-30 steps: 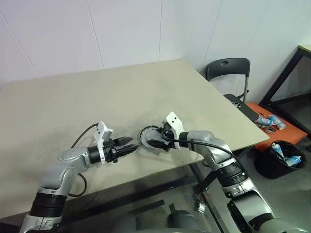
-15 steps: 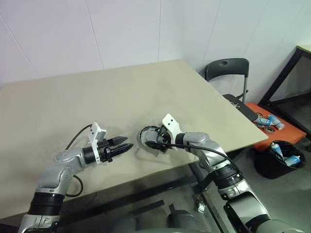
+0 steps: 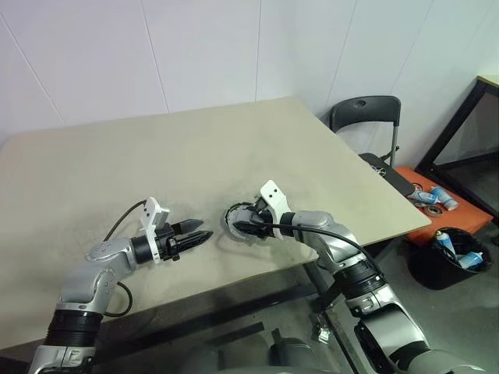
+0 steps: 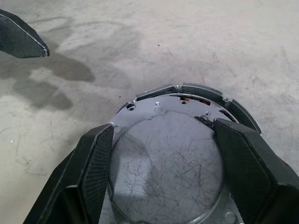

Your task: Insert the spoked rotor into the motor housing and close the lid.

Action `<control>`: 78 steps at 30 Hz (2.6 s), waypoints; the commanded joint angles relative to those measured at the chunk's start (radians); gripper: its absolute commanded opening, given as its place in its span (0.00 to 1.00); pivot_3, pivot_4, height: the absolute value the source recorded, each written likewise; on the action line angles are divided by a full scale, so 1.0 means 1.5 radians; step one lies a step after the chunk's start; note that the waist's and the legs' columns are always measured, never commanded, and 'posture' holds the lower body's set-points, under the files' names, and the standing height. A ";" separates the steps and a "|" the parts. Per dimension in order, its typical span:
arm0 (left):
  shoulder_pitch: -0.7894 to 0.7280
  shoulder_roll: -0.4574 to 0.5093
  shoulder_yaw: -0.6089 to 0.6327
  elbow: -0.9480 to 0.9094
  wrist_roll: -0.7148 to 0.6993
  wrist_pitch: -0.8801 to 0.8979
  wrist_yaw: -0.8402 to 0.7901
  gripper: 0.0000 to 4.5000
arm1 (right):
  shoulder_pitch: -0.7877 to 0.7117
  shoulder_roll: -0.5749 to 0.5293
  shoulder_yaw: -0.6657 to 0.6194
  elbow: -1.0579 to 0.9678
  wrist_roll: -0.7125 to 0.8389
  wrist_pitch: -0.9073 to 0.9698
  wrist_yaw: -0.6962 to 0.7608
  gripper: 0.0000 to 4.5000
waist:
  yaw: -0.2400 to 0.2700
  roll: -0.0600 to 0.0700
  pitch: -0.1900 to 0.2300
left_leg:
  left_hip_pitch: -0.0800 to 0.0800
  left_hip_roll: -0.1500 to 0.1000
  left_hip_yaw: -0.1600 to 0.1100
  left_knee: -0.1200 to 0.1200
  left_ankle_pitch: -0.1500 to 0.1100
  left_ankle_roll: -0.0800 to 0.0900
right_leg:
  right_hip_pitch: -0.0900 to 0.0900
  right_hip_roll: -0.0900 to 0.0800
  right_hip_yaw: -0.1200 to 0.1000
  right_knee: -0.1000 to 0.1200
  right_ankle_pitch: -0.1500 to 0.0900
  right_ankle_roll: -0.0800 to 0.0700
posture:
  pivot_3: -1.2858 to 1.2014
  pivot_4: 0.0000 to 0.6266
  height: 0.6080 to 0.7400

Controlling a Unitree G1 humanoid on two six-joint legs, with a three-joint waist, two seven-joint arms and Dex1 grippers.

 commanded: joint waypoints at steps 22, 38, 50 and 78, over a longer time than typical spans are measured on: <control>-0.016 -0.012 0.006 0.012 0.018 -0.026 -0.009 0.60 | -0.063 0.039 -0.114 -0.072 0.115 0.123 -0.007 0.69 | -0.001 0.001 0.000 | -0.001 0.000 0.000 -0.002 0.000 0.000 | -0.002 0.000 0.000 -0.001 0.000 0.000 | 0.52 0.00 1.00; -0.008 -0.011 0.008 0.025 0.025 -0.040 -0.024 0.60 | 0.009 -0.045 0.000 -0.106 0.044 0.029 0.061 0.96 | -0.001 0.001 0.001 | -0.002 0.000 0.000 -0.003 0.000 0.001 | -0.001 0.000 0.000 -0.004 0.000 0.000 | 0.52 0.00 1.00; -0.002 -0.012 0.007 0.029 0.029 -0.049 -0.027 0.60 | 0.009 -0.037 0.020 -0.053 -0.012 -0.008 0.043 0.99 | -0.001 0.001 0.001 | -0.002 0.000 0.000 -0.003 -0.001 0.001 | 0.000 -0.001 -0.001 -0.006 0.000 0.000 | 0.52 0.00 1.00; -0.009 -0.014 0.008 -0.040 0.011 0.012 0.016 0.60 | -0.040 0.035 -0.102 -0.045 0.081 0.112 0.005 0.69 | -0.001 0.001 0.001 | -0.001 0.002 0.000 -0.007 -0.001 0.001 | -0.001 -0.001 0.000 -0.009 0.001 -0.001 | 0.52 0.00 1.00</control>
